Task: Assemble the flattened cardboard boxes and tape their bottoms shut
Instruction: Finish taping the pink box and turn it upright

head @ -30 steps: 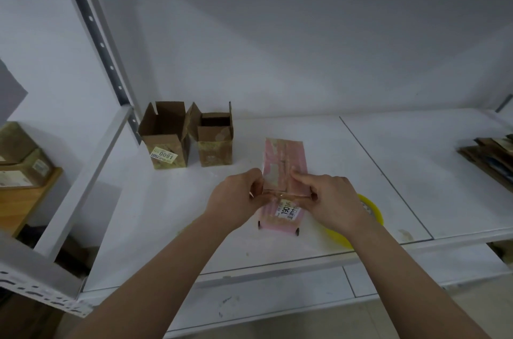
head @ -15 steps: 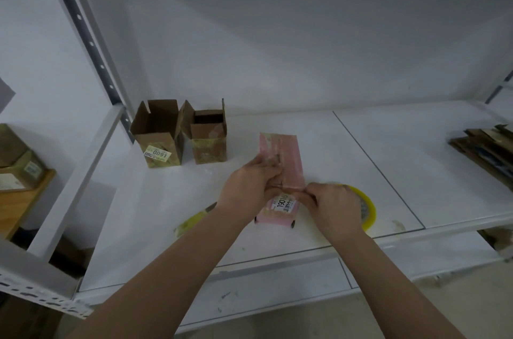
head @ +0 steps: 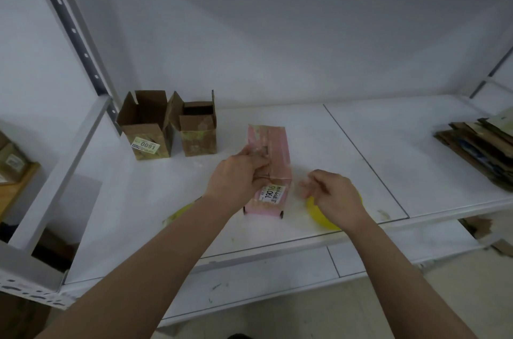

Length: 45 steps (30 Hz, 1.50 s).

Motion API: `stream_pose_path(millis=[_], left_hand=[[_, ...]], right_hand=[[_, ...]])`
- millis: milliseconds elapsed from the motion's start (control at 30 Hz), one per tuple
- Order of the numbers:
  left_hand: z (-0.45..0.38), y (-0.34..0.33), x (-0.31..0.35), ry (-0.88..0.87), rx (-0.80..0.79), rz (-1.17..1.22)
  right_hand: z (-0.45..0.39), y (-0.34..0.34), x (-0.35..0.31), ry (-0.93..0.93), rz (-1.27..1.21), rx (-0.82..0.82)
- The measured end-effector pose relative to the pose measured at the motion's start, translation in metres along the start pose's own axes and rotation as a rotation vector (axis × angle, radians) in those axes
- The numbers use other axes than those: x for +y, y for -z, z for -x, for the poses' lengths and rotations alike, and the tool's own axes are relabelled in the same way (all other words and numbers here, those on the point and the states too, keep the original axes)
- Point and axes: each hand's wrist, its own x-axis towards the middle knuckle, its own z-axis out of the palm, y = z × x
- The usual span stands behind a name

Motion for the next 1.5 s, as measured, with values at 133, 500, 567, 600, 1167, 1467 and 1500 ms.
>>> stream_pose_path(millis=[133,500,567,600,1167,1467,1500], left_hand=[[-0.001,0.000,0.000,0.011,0.007,0.025],[-0.003,0.005,0.002,-0.037,-0.085,-0.095],[-0.003,0.005,0.002,-0.037,-0.091,-0.092],[-0.004,0.005,0.001,-0.031,-0.092,-0.094],[-0.004,0.016,-0.003,-0.030,-0.111,-0.012],[-0.026,-0.006,0.045,0.175,-0.127,-0.223],[-0.029,-0.014,0.048,0.193,-0.152,-0.241]], right_hand=[[-0.005,0.000,0.001,0.074,0.019,-0.048],[-0.015,-0.001,-0.026,0.147,0.237,-0.049],[-0.015,-0.002,-0.030,0.146,0.292,-0.027],[-0.015,-0.004,-0.032,0.145,0.318,-0.011],[-0.023,0.003,-0.030,0.073,0.167,-0.026],[-0.024,0.002,-0.006,-0.258,-0.433,0.070],[-0.025,0.002,-0.003,-0.285,-0.507,0.078]])
